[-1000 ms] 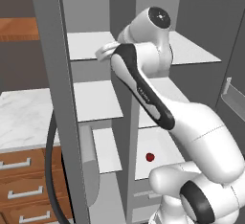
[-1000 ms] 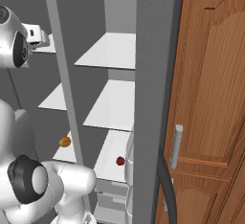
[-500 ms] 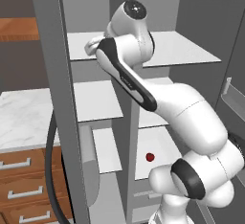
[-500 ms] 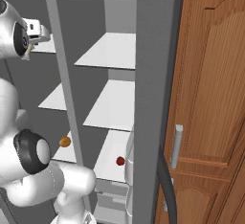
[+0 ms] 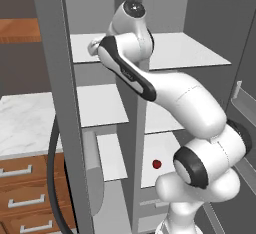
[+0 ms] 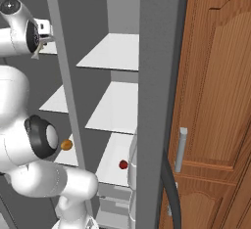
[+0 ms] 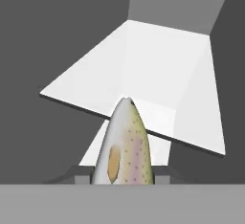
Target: There's a fish in the fridge that needs to be moved to the freezer for freezing. Pick up the fish from the fridge, place it on any shelf in the freezer, and close the fridge and freezer doors when done.
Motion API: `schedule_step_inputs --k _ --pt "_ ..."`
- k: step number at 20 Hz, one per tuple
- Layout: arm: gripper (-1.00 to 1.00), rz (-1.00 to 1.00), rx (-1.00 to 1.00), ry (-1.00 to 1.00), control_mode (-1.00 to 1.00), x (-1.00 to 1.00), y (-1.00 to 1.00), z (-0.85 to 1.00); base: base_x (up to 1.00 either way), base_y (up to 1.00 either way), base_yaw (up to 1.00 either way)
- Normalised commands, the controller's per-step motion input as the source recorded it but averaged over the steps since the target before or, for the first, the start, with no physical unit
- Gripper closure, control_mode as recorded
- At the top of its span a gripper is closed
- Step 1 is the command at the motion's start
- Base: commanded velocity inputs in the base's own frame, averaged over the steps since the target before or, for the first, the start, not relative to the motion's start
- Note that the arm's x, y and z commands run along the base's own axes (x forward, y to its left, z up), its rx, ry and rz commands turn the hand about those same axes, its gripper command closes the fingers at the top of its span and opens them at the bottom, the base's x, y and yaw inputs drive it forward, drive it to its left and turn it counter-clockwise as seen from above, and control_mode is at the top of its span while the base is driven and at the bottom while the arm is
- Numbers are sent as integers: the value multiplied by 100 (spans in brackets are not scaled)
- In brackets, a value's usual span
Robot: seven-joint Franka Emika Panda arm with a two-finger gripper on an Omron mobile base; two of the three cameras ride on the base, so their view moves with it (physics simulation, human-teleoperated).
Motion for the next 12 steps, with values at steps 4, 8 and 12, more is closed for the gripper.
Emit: schedule_step_inputs --k 4,8,12 --pt "100 0 0 0 -100 46 8 -23 0 0 0" --pt "100 0 0 0 -100 51 21 -9 0 0 0" --pt "100 -2 -4 0 -100 52 35 -2 0 0 0"
